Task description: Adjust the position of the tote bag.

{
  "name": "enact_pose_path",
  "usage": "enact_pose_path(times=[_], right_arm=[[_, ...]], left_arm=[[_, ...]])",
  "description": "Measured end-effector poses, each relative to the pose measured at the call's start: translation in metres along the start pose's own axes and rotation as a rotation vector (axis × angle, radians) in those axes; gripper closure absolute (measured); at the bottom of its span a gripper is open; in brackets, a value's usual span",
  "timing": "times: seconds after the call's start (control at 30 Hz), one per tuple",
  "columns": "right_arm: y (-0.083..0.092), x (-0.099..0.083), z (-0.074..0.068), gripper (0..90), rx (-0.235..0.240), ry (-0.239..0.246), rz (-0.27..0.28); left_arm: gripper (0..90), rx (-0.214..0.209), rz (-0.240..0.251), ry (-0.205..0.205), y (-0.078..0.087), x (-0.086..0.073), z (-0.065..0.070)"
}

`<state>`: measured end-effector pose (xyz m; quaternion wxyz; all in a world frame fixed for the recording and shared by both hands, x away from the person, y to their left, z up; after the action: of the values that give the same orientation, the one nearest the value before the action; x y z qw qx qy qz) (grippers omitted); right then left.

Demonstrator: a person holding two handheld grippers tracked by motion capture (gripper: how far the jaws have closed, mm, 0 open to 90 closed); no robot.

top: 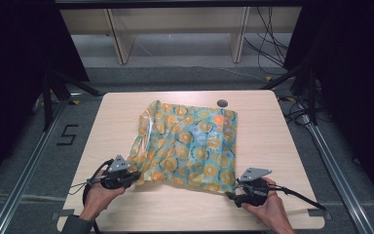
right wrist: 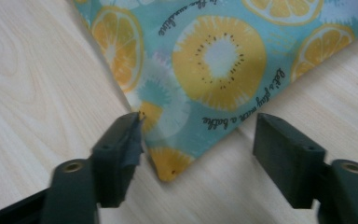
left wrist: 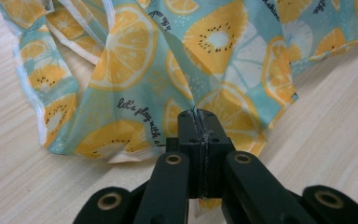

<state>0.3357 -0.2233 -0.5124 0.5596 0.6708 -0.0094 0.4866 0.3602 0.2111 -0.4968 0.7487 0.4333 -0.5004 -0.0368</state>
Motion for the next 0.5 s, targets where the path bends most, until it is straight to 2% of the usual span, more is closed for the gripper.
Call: enact_pose_path(times=[0.03,0.07,0.1,0.13,0.17,0.2,0.23,0.27,0.3,0.33,0.37,0.4,0.47,0.5], right_arm=[[-0.001,0.0,0.001,41.3,0.004,0.017,0.008],[0.001,0.001,0.001,46.1,0.004,0.025,-0.013],[-0.001,0.0,0.0,50.2,0.002,0.018,0.006],[0.0,0.0,0.001,54.8,0.014,0.027,-0.026],[-0.002,0.0,0.001,59.0,0.005,0.03,0.008],[0.001,0.002,0.004,65.8,0.025,0.047,-0.01],[-0.001,0.002,0.003,71.4,0.029,0.029,0.003],[-0.002,0.003,0.005,78.9,0.03,0.056,0.02],[0.0,0.004,0.006,81.8,0.037,0.07,0.004],[-0.002,0.004,0.006,83.4,0.035,0.059,0.017],[-0.001,0.005,0.008,84.9,0.037,0.063,-0.001],[-0.001,0.007,0.011,86.3,0.038,0.078,-0.002],[-0.002,0.009,0.015,87.4,0.017,0.073,0.006],[-0.003,0.01,0.019,87.7,-0.001,0.092,0.007]], left_arm=[[88.8,-0.004,0.004,0.022,-0.001,0.0,0.002],[88.8,-0.002,0.014,0.028,-0.002,0.0,0.002],[88.7,-0.008,0.004,0.003,-0.001,0.0,0.002],[88.7,-0.004,-0.002,0.001,0.0,0.001,0.002],[88.7,-0.006,0.002,0.005,0.0,0.0,0.002],[88.6,-0.009,0.007,0.003,-0.001,0.0,0.002],[88.6,-0.011,0.006,0.006,-0.001,-0.001,0.002],[88.6,-0.013,0.01,0.01,-0.002,-0.002,0.002],[88.6,-0.015,0.006,0.023,-0.002,-0.002,0.003],[88.6,-0.02,0.008,0.025,-0.003,-0.003,0.005],[88.5,-0.025,0.01,0.026,-0.003,-0.003,0.006],[88.4,-0.039,0.025,0.038,-0.005,-0.003,0.009],[88.4,-0.045,0.022,0.03,-0.005,-0.003,0.013],[88.4,-0.051,0.014,0.019,-0.005,-0.003,0.016]])
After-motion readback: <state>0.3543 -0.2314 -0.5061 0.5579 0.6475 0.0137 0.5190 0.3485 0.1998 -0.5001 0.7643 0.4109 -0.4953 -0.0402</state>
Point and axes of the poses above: each handheld gripper's, and its own axes: y roughly backward along the jaws, x roughly out of its top, z roughly to its right, the point moved 1 cm from there along -y, roughly forward along the jaws, and after that the axes turned 10 degrees about -x, right-handed, at the moved point
